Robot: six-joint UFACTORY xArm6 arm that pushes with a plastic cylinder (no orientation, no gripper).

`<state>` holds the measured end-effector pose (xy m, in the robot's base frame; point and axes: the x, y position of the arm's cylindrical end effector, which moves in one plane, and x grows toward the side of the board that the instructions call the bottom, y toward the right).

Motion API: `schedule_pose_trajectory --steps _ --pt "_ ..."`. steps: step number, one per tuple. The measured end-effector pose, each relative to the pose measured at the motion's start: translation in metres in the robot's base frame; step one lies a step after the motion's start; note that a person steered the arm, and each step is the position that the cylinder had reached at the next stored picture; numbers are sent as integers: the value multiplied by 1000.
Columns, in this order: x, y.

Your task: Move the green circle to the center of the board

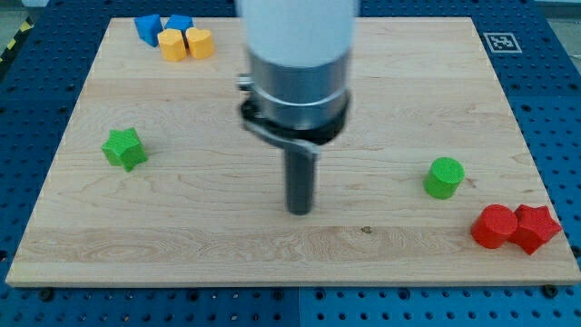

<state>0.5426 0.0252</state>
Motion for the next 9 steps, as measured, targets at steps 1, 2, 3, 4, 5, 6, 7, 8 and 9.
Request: schedule_pose_trajectory --steps 1,2,3,4,5,6,7,8,9 --pt "0 58" --pt "0 111" --pt "0 140" --pt "0 145" --pt "0 165" --pt "-20 179" --pt "-35 166" --pt "-46 133" --pt "-72 83"
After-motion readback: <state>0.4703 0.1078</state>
